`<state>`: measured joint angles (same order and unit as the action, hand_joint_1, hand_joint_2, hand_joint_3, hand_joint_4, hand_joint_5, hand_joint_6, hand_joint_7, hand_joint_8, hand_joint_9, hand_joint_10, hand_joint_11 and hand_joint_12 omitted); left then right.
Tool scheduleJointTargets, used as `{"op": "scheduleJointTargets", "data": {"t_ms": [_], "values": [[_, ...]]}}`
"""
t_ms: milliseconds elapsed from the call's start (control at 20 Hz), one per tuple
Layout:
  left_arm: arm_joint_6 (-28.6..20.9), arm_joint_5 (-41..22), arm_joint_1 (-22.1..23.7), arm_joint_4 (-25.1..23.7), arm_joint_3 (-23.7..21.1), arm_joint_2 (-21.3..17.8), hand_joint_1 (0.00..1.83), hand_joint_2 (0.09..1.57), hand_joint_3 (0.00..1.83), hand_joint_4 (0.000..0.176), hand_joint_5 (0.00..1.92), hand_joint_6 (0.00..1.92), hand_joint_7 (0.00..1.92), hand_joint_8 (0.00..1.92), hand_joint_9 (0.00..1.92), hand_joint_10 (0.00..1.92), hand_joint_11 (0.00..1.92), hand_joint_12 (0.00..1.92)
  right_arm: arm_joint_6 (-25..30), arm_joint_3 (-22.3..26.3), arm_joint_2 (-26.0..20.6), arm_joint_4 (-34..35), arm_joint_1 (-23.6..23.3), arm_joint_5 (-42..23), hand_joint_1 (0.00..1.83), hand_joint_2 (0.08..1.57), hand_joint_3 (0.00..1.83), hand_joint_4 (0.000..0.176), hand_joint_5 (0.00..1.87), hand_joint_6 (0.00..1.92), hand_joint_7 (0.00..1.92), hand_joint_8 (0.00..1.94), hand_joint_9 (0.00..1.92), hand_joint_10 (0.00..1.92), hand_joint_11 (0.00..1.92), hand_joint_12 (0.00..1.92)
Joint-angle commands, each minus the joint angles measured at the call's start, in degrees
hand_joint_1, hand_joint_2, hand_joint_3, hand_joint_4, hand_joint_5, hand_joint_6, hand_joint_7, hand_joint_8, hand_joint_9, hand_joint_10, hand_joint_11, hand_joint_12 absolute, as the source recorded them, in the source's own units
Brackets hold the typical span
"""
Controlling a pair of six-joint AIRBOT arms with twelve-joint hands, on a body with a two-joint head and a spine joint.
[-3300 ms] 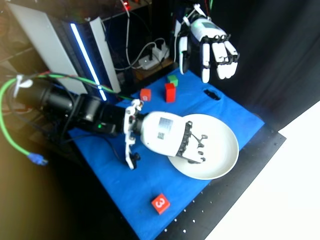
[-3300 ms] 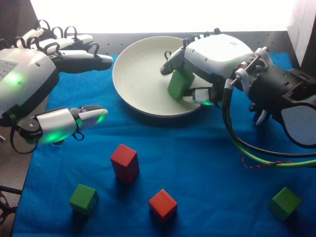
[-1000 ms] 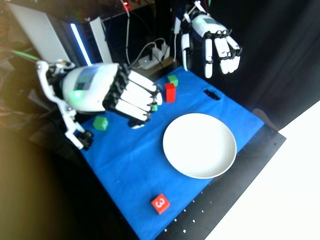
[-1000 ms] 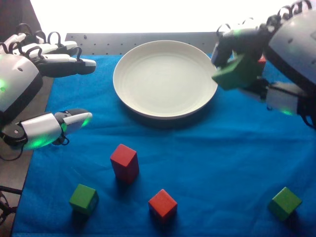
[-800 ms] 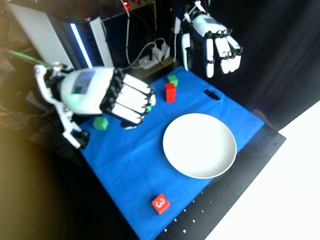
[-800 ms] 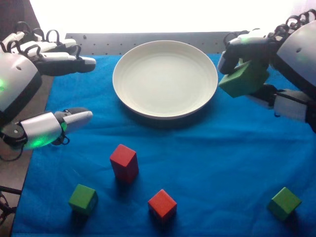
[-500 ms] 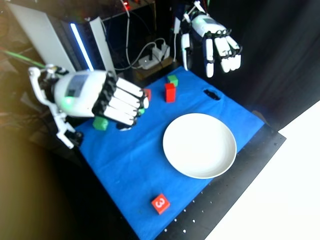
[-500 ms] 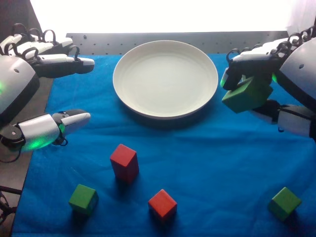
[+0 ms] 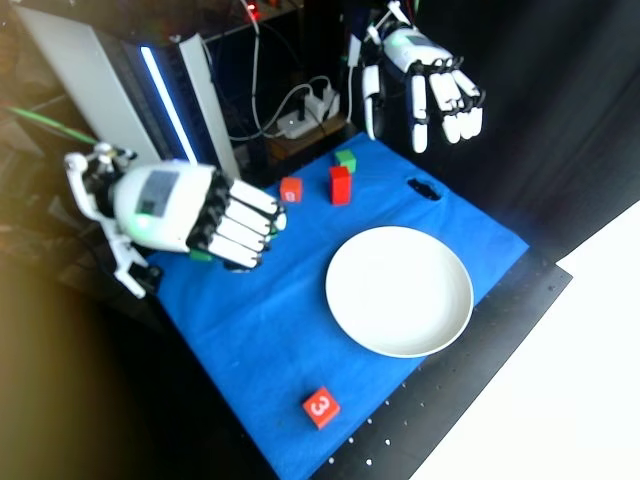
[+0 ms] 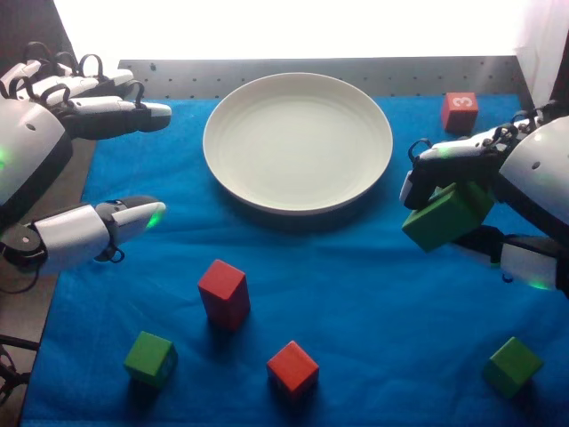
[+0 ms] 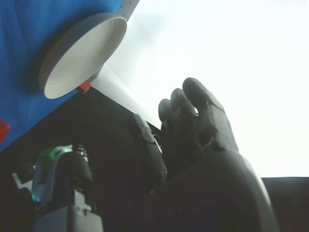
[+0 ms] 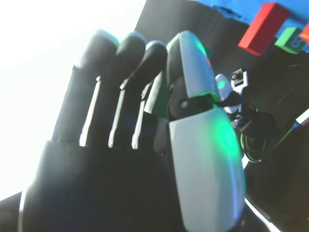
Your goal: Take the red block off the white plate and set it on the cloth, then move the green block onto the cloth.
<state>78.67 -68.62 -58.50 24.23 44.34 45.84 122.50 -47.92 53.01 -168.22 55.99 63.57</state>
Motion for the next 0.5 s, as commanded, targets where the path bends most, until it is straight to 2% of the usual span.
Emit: {"op": "scheduleJointTargets", "data": {"t_ms": [0, 50, 100, 150, 200, 250, 300, 350, 400, 450], "values": [[0.0, -7.3, 0.4, -1.3, -0.1, 0.1, 0.67, 1.1, 0.0, 0.122, 0.63, 0.0, 0.36, 0.0, 0.32, 0.01, 0.0, 0.85, 0.3, 0.1, 0.1, -1.0, -0.3, 7.5, 1.38, 1.13, 0.0, 0.0, 0.9, 0.93, 0.93, 1.15, 0.9, 1.37, 0.96, 1.71], [0.0, -7.3, 0.4, -1.3, -0.1, 0.1, 0.68, 1.1, 0.0, 0.132, 0.63, 0.0, 0.36, 0.0, 0.32, 0.01, 0.0, 0.85, 0.4, 0.1, 0.2, -1.0, -0.2, 7.5, 1.38, 1.14, 0.0, 0.0, 0.91, 0.91, 0.92, 1.17, 0.89, 1.38, 0.96, 1.71], [0.0, -7.3, 0.4, -1.3, -0.1, 0.1, 0.67, 1.11, 0.0, 0.118, 0.63, 0.0, 0.38, 0.01, 0.31, 0.0, 0.0, 0.8, 0.5, 0.1, 0.2, -0.9, -0.1, 7.5, 1.39, 1.13, 0.0, 0.0, 0.9, 0.97, 0.94, 1.11, 0.93, 1.31, 0.96, 1.64], [0.0, -7.3, 0.4, -1.3, -0.1, 0.1, 0.67, 1.11, 0.0, 0.113, 0.61, 0.0, 0.37, 0.0, 0.3, 0.0, 0.0, 0.73, 0.6, 0.1, 0.2, -0.7, -0.1, 7.5, 1.38, 1.15, 0.0, 0.0, 0.76, 1.13, 0.92, 1.14, 0.94, 1.33, 0.87, 1.64], [0.0, -7.3, 0.4, -1.3, -0.1, 0.1, 0.67, 1.11, 0.0, 0.113, 0.61, 0.0, 0.37, 0.0, 0.3, 0.0, 0.0, 0.73, 0.7, 0.1, 0.2, -0.7, -0.1, 7.5, 1.38, 1.15, 0.0, 0.0, 0.76, 1.13, 0.92, 1.14, 0.94, 1.33, 0.87, 1.64], [0.0, -7.3, 0.4, -1.3, -0.1, 0.1, 0.66, 1.12, 0.0, 0.112, 0.6, 0.0, 0.36, 0.0, 0.29, 0.0, 0.0, 0.69, 0.9, 0.1, 0.2, -0.6, -0.1, 7.5, 1.43, 1.05, 0.0, 0.0, 0.61, 1.05, 0.77, 1.15, 0.79, 1.36, 0.79, 1.67], [0.0, -7.4, 0.4, -1.3, -0.1, 0.1, 0.64, 1.12, 0.0, 0.112, 0.6, 0.0, 0.35, 0.0, 0.29, 0.0, 0.0, 0.68, 1.0, 0.1, 0.2, -0.6, -0.1, 7.5, 1.33, 1.0, 0.0, 0.0, 0.46, 0.97, 0.54, 1.08, 0.55, 1.34, 0.62, 1.68], [0.0, -7.4, 0.4, -1.3, -0.1, 0.1, 0.63, 1.12, 0.0, 0.117, 0.6, 0.0, 0.34, 0.0, 0.29, 0.0, 0.0, 0.68, 1.0, 0.1, 0.2, -0.6, -0.1, 7.5, 1.25, 0.99, 0.0, 0.0, 0.38, 0.89, 0.4, 1.01, 0.35, 1.32, 0.35, 1.76], [0.0, -7.4, 0.4, -1.3, -0.1, 0.1, 0.63, 1.12, 0.0, 0.114, 0.6, 0.0, 0.34, 0.0, 0.29, 0.0, 0.0, 0.68, 1.0, 0.1, 0.2, -0.6, -0.1, 7.5, 1.17, 0.99, 0.0, 0.0, 0.27, 0.79, 0.25, 0.87, 0.14, 1.21, 0.07, 1.79], [0.0, -7.4, 0.4, -1.3, -0.1, 0.1, 0.62, 1.12, 0.0, 0.12, 0.6, 0.0, 0.35, 0.0, 0.29, 0.0, 0.0, 0.69, 1.0, 0.1, 0.2, -0.5, -0.1, 7.5, 1.14, 0.99, 0.0, 0.0, 0.2, 0.74, 0.15, 0.79, 0.03, 1.14, 0.01, 1.74]]}}
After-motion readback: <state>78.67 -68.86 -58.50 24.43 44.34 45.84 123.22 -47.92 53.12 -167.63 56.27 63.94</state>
